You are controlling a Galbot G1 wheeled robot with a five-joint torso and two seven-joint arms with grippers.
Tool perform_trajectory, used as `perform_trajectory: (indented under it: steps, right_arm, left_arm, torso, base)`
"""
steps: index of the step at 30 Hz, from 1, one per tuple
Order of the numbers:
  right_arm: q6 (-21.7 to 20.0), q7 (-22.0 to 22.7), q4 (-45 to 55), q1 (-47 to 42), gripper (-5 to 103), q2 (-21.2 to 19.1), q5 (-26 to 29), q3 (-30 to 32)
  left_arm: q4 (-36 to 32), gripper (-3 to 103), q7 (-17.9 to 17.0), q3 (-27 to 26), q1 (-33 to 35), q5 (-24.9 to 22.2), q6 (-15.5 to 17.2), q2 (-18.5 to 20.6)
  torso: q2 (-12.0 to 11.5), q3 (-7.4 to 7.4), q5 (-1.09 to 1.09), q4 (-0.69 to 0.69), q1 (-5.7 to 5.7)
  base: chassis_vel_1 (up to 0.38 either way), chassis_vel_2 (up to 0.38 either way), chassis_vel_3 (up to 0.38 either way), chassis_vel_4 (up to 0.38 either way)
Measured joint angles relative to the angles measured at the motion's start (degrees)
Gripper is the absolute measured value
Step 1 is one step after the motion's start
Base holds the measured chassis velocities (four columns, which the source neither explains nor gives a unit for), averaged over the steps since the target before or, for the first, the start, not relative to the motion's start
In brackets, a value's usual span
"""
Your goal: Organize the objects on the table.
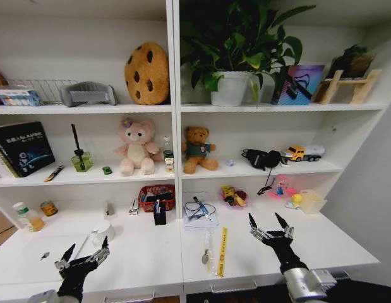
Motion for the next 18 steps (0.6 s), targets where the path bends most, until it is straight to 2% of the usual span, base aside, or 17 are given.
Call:
perform_trajectory:
  steps: [4,8,11,16,18]
  right_arm:
    - [0.0,0.0,0.0,0.0,100,0.0,0.0,0.0]
    - [0.0,0.0,0.0,0.0,100,0.0,0.0,0.0]
    - [0.0,0.0,0.0,0.0,100,0.0,0.0,0.0]
    - [0.0,0.0,0.0,0.0,100,0.0,0.0,0.0]
    - [0.0,0.0,0.0,0.0,100,0.0,0.0,0.0]
  left_arm:
    - [0.0,100,0.0,0.0,0.0,0.0,0.0,0.0]
    - [0.0,100,0.0,0.0,0.0,0.0,0.0,0.0]
    - [0.0,100,0.0,0.0,0.0,0.0,0.0,0.0]
    - [0.0,100,0.0,0.0,0.0,0.0,0.0,0.0]
    - [0.0,100,0.0,0.0,0.0,0.0,0.0,0.0]
  torso:
    - [0.0,0.0,0.03,0.05,0.0]
    - [0.0,0.0,0.0,0.01,-0.01]
    - [0.0,0.01,0.02,0.04,0.01]
    - [0.0,0.0,0.0,0.01,-0.01]
    - [0.0,0.02,0.0,0.05,0.03]
  base:
    - [0.257,0.22,-0.215,-0.199]
    - [0.259,0.266,-0.266,-0.259]
    - [0.307,0.276,-0.313,-0.309]
    - [0.346,0.356,-0.33,-0.337]
    - [0.402,0.36,-0.376,-0.362]
